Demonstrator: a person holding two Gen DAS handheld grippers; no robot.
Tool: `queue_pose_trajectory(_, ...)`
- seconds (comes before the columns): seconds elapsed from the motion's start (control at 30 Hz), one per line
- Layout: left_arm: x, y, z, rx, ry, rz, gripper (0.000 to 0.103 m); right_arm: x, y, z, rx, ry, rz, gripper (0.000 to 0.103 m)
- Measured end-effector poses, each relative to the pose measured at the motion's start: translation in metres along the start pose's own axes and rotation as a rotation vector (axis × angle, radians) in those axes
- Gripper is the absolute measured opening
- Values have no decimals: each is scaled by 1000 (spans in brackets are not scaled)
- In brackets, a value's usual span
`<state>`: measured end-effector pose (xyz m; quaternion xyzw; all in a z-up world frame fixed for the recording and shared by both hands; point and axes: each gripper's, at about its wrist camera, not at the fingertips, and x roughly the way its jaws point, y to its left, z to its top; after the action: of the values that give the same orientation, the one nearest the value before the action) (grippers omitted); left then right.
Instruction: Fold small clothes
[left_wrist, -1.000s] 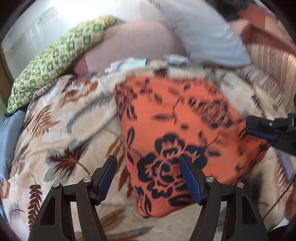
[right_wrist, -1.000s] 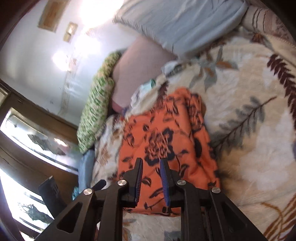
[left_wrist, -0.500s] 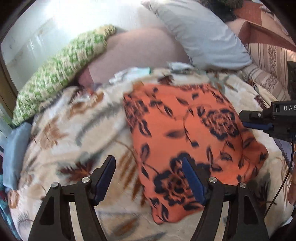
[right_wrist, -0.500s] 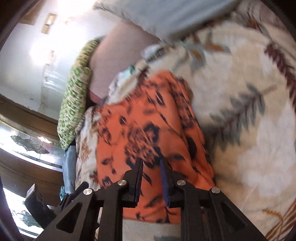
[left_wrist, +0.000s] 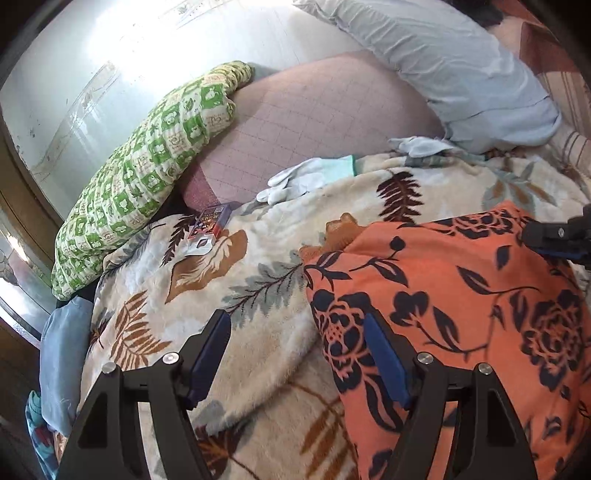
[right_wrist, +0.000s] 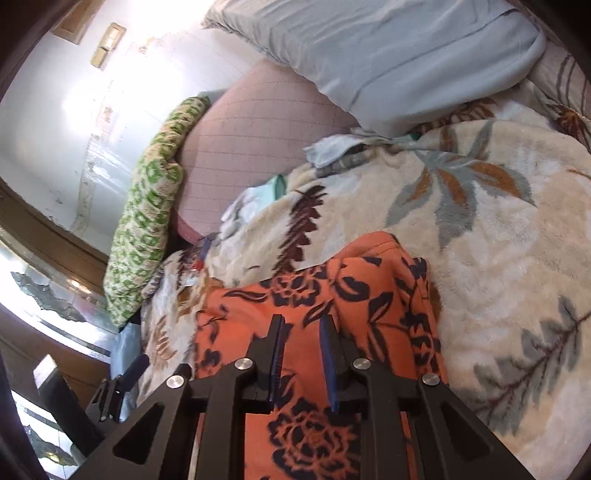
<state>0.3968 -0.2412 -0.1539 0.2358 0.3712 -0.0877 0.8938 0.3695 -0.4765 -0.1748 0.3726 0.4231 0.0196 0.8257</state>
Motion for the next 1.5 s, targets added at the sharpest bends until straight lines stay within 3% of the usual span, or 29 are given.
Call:
queue_pose_trajectory(0.07,11,-5,0,17,10,11,76,19,-12,-2,39,67,-16,22)
queue_pose_trajectory(0.23,30,-18,-10,72,51,37,76,19,-15,-4,31,64,-5,22)
queue_pose_trajectory(0.53,-13,-8,-13,35,-8,24,74,-18,10,-13,-28,20,-4,21)
queue_pose_trajectory(0.83,-52,-5,-24,17,-23,10,74,-39,29,-50,-113,76,-48,21)
queue_pose_trajectory(0.93,-47,-10,-32,14,10,9,74,-38,26,-52,-116,78,-79,21)
queue_pose_trajectory(1.03,-21,-22,-44,35,80,9,75,-18,12,-55,-122,132,-174,22)
queue_pose_trajectory(1.13,-15,-32,-47,69,77,40,75,-8,-3,-53,-69,156,-139,22)
queue_pose_trajectory(1.33,-52,-17,-34,38,24,25,75,-37,8,-47,-46,93,-83,22)
queue_pose_trajectory(1.5,-104,-1,-34,18,-58,15,75,-80,31,-56,-58,-31,-47,22)
